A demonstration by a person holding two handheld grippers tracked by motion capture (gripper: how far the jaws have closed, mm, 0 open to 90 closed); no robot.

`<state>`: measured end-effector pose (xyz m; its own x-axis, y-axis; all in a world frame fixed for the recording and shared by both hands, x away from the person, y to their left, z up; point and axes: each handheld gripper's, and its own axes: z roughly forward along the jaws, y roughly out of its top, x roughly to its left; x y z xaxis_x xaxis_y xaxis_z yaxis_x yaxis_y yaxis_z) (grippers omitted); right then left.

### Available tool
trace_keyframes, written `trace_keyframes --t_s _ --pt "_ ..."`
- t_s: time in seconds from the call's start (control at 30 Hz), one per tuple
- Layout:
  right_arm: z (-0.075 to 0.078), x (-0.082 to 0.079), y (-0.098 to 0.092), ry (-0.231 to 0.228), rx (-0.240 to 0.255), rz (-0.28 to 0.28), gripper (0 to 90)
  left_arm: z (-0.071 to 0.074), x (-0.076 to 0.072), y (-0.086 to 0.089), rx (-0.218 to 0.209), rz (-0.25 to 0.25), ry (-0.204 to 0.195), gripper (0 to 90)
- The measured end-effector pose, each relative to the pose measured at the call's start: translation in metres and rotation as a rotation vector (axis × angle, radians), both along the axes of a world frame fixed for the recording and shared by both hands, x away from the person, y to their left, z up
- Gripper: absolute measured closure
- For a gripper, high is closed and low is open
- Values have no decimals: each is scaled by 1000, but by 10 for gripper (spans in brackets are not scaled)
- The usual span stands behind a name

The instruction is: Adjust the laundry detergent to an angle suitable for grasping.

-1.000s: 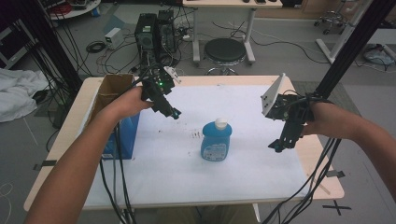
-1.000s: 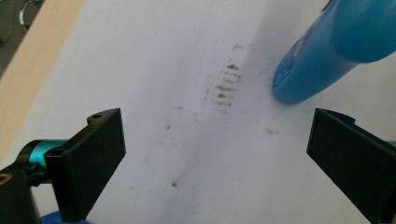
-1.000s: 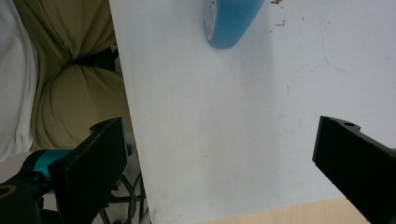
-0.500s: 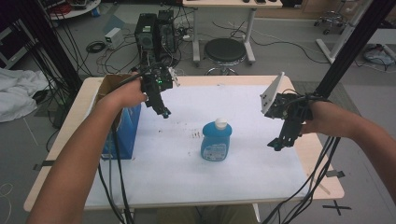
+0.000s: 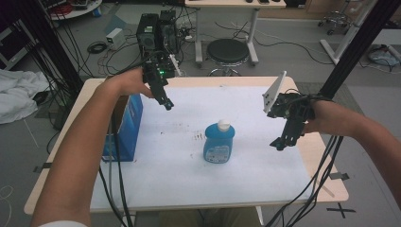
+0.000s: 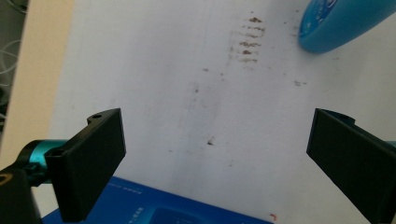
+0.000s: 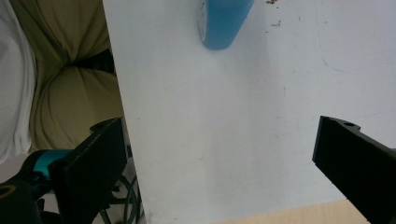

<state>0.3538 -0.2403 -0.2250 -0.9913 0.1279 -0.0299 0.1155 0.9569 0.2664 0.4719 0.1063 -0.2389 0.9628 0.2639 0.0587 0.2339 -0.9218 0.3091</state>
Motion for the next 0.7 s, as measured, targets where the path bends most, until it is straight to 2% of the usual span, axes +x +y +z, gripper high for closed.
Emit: trace_keyframes --t_s 0.07,0.23,0.7 --pt "0 0 0 -1 0 -1 23 -3 0 -2 16 -12 4 46" --pt "0 0 -1 -3 1 3 23 -3 0 -6 10 -34 8 46" --pt "1 2 0 3 -3 -4 23 -4 -2 -6 7 -53 2 46"
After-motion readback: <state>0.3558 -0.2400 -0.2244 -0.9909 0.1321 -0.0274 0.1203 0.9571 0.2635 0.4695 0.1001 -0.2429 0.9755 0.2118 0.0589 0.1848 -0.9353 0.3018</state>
